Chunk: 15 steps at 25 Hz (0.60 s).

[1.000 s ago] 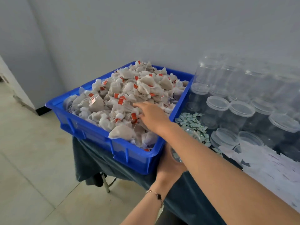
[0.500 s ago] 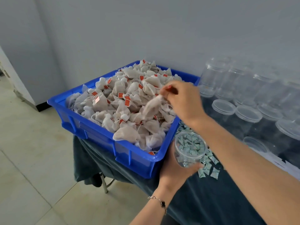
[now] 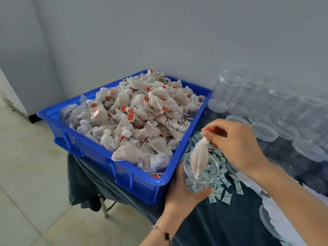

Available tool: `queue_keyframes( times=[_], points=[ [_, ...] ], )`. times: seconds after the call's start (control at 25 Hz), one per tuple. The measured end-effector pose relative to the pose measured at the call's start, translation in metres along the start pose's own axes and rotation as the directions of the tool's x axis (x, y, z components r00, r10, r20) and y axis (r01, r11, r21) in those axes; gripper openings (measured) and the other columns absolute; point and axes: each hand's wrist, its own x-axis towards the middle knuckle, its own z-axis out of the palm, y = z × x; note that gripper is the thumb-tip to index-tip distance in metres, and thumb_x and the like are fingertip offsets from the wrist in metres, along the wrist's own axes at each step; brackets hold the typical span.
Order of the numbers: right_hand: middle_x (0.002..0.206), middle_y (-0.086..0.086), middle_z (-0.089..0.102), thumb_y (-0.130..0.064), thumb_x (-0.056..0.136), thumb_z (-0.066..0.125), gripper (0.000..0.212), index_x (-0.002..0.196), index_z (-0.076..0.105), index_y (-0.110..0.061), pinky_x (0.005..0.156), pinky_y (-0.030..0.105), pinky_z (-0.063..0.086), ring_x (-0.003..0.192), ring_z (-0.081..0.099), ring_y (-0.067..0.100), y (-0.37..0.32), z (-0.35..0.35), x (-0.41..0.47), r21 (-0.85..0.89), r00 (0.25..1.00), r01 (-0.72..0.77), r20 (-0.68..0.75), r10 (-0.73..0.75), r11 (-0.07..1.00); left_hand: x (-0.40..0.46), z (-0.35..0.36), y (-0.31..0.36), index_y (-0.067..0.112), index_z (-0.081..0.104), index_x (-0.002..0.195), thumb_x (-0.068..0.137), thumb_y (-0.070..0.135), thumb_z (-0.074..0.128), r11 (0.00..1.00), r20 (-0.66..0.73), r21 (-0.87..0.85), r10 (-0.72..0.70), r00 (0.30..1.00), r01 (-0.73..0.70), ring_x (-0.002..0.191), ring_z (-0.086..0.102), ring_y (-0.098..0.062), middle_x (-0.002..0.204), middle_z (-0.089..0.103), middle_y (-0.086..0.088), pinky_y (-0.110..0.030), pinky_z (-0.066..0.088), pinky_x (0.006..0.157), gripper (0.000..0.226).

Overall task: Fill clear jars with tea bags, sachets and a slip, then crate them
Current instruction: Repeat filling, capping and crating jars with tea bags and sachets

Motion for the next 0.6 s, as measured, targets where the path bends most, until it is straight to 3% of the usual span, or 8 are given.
queue_keyframes(
  times=[0.08,0.16,0.2,0.28,0.36,0.44,0.52,0.6],
  points=[
    [0.075,-0.015,0.068,-0.022,0.083,0.070,0.002,0.085,0.071,-0.021,0.068,0.016,0.050,0.069,0.062,-0.001,0.004,0.006,0.005,-0.124,0.992,-0.022,0.123,0.038,0.992,-0.001,-0.001,0.000,0.059,0.023,0.134,0.047,0.069,0.083,1.000,-0.016,-0.005,-0.018,1.000,0.018,0.125,0.040,0.015,0.135,0.043,0.034,-0.025,0.038,0.109,0.107],
    [0.094,-0.010,0.070,-0.022,0.083,0.070,0.016,0.100,0.070,-0.021,0.081,0.024,0.051,0.085,0.063,0.003,0.004,0.015,0.005,-0.349,0.893,-0.013,0.417,0.167,0.937,-0.001,-0.001,0.001,0.061,0.023,0.133,0.043,0.073,0.080,1.000,-0.026,0.003,-0.015,1.000,0.015,0.124,0.039,0.017,0.132,0.043,0.038,-0.022,0.038,0.108,0.107],
    [0.102,-0.008,0.068,-0.024,0.083,0.071,0.026,0.109,0.067,-0.022,0.083,0.024,0.049,0.091,0.061,0.005,0.002,0.019,0.005,-0.391,0.841,-0.008,0.495,0.217,0.920,0.000,0.000,0.001,0.058,0.024,0.135,0.043,0.073,0.079,1.000,-0.028,0.019,-0.008,1.000,0.009,0.127,0.038,0.014,0.134,0.042,0.036,-0.024,0.037,0.109,0.108],
    [0.110,-0.011,0.064,-0.028,0.082,0.070,0.039,0.120,0.061,-0.028,0.083,0.020,0.046,0.094,0.055,0.001,-0.009,0.026,0.008,-0.298,0.866,-0.018,0.473,0.164,0.954,0.002,0.000,0.002,0.051,0.027,0.137,0.046,0.068,0.081,0.999,-0.019,0.038,0.001,1.000,0.000,0.130,0.037,0.009,0.136,0.042,0.031,-0.027,0.036,0.110,0.107],
    [0.108,-0.012,0.063,-0.027,0.085,0.066,0.036,0.120,0.060,-0.030,0.087,0.024,0.048,0.096,0.055,0.000,-0.025,0.042,0.011,-0.147,0.912,0.079,0.410,-0.012,0.986,0.003,0.000,0.001,0.047,0.033,0.133,0.049,0.061,0.084,1.000,-0.012,0.013,0.000,1.000,0.000,0.126,0.042,0.009,0.132,0.048,0.030,-0.021,0.037,0.107,0.099],
    [0.115,-0.008,0.061,-0.022,0.087,0.062,0.036,0.122,0.060,-0.030,0.094,0.030,0.045,0.107,0.052,0.006,-0.039,0.066,0.015,-0.121,0.837,0.206,0.535,-0.111,0.971,0.001,-0.001,0.001,0.047,0.042,0.119,0.047,0.062,0.079,0.996,-0.013,0.078,-0.045,0.999,0.046,0.112,0.051,0.008,0.116,0.057,0.026,-0.020,0.043,0.100,0.082],
    [0.116,-0.003,0.060,-0.017,0.086,0.060,0.035,0.118,0.062,-0.031,0.094,0.037,0.045,0.111,0.049,0.015,-0.044,0.089,0.018,-0.181,0.710,0.256,0.702,-0.058,0.949,0.001,-0.002,0.003,0.040,0.047,0.100,0.045,0.064,0.067,0.983,-0.014,0.164,-0.082,0.997,0.083,0.094,0.058,-0.002,0.096,0.060,0.017,-0.027,0.048,0.091,0.064],
    [0.104,-0.002,0.063,-0.015,0.084,0.060,0.023,0.101,0.069,-0.028,0.085,0.041,0.050,0.101,0.055,0.019,-0.042,0.097,0.023,-0.227,0.707,0.242,0.707,-0.011,0.943,0.000,-0.001,0.003,0.040,0.044,0.099,0.047,0.060,0.067,0.990,-0.015,0.130,-0.060,0.998,0.061,0.093,0.059,-0.004,0.095,0.060,0.015,-0.026,0.048,0.090,0.060]
  ],
)
